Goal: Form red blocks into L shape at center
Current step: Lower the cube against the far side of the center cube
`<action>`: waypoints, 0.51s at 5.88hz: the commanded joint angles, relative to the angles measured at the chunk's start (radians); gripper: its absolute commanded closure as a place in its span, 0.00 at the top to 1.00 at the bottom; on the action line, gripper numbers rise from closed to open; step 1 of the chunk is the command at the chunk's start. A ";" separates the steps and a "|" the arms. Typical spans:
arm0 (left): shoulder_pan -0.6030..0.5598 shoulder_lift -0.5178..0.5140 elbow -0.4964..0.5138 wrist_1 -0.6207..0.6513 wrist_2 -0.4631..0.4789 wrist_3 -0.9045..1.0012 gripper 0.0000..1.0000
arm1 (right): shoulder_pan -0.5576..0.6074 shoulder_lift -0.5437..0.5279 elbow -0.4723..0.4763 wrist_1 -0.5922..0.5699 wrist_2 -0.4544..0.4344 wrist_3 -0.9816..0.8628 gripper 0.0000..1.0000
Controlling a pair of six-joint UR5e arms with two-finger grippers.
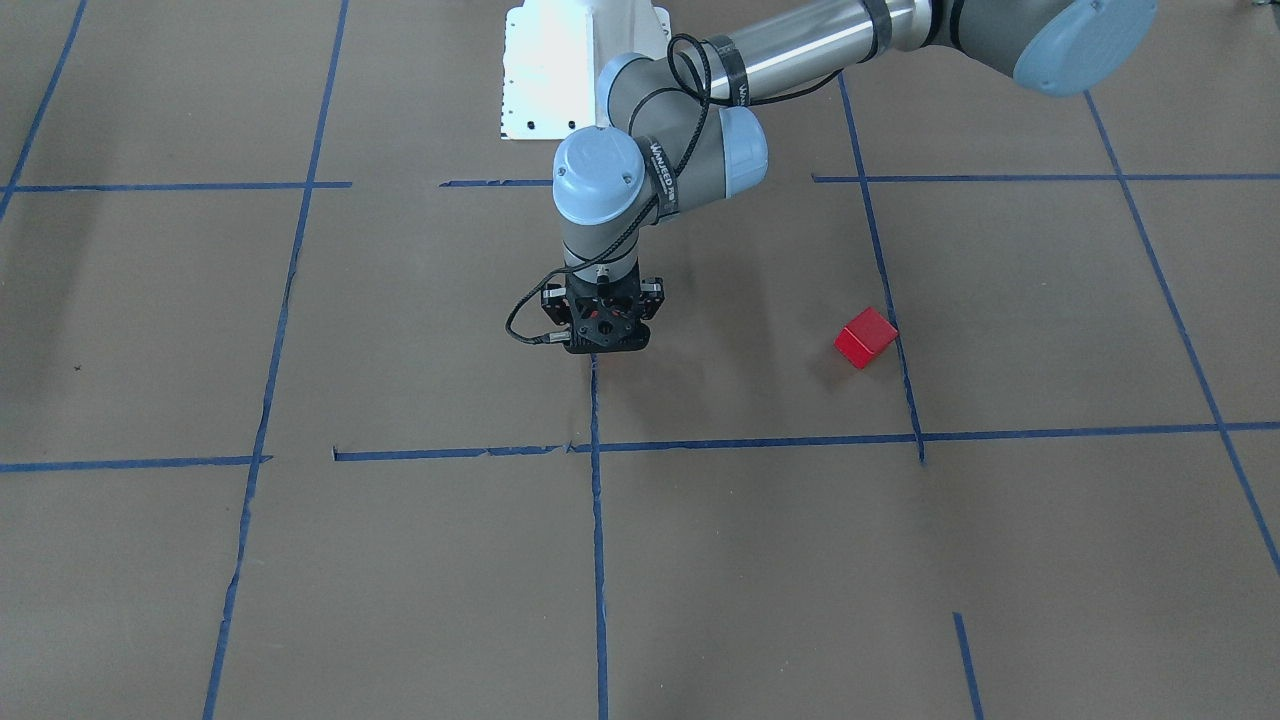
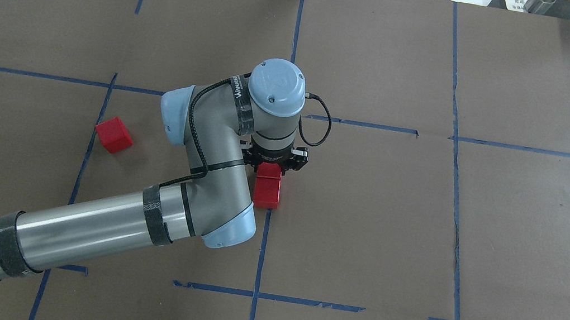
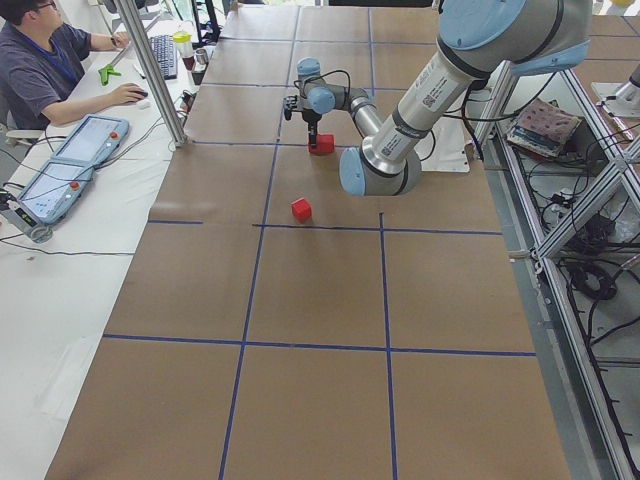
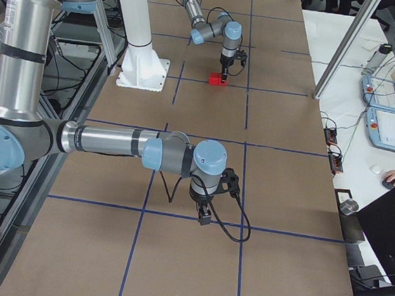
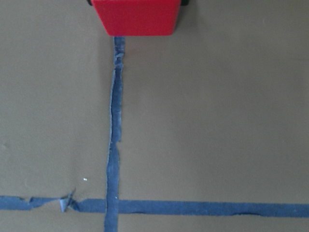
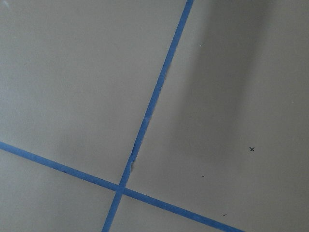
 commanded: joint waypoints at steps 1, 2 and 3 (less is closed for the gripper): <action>0.002 0.003 -0.001 -0.003 0.000 -0.009 0.09 | 0.000 0.001 -0.006 0.000 0.000 0.000 1.00; 0.002 0.006 0.000 -0.003 0.000 -0.006 0.10 | 0.000 0.001 -0.006 0.000 0.000 0.000 1.00; 0.002 0.006 0.000 -0.003 0.000 -0.006 0.11 | 0.000 0.001 -0.006 0.000 0.000 0.000 1.00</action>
